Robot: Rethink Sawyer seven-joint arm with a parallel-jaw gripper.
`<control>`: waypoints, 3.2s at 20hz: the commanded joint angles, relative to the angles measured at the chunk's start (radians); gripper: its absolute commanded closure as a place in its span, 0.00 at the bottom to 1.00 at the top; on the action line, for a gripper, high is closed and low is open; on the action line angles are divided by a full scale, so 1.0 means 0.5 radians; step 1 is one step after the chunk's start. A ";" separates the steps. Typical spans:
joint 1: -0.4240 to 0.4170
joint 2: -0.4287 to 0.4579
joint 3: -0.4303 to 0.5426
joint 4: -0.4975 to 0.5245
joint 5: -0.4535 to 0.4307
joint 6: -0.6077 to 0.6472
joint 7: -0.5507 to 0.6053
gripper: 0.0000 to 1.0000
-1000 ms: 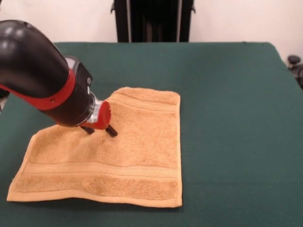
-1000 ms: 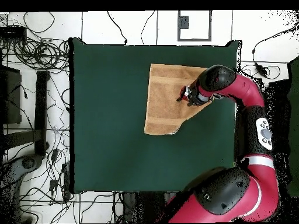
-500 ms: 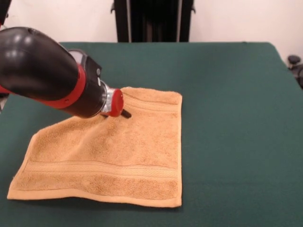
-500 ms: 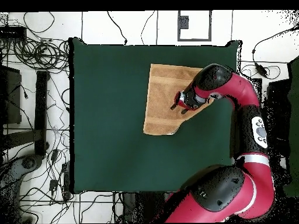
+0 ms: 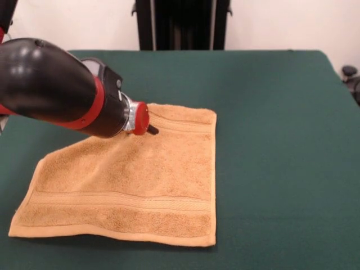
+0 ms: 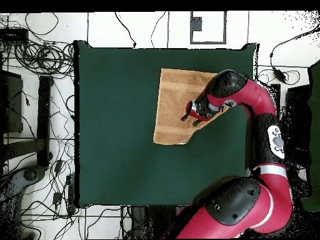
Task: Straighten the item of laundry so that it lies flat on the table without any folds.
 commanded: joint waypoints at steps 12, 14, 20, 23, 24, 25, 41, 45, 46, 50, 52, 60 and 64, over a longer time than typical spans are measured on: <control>0.127 -0.033 -0.120 0.046 -0.233 0.060 -0.263 0.00; 0.152 -0.038 -0.146 -0.009 -0.297 0.083 -0.295 0.00; 0.191 0.068 -0.130 -0.291 -0.416 0.239 -0.426 0.00; 0.184 0.040 -0.127 -0.255 -0.432 0.207 -0.421 0.00; 0.183 0.039 -0.124 -0.248 -0.438 0.199 -0.419 0.00; 0.179 0.033 -0.122 -0.239 -0.443 0.194 -0.417 0.00; 0.076 -0.112 -0.110 0.230 -0.386 -0.657 -0.190 0.00; 0.124 -0.141 -0.127 0.224 -0.421 -0.723 -0.123 1.00; 0.147 -0.149 -0.139 0.208 -0.437 -0.724 -0.094 1.00; 0.220 -0.188 -0.191 0.218 -0.517 -0.938 -0.006 1.00; 0.254 -0.184 -0.210 0.199 -0.537 -0.993 0.045 1.00; 0.274 -0.145 -0.082 0.294 0.295 -0.217 0.825 1.00; 0.312 -0.181 -0.102 0.441 0.704 -0.147 1.140 1.00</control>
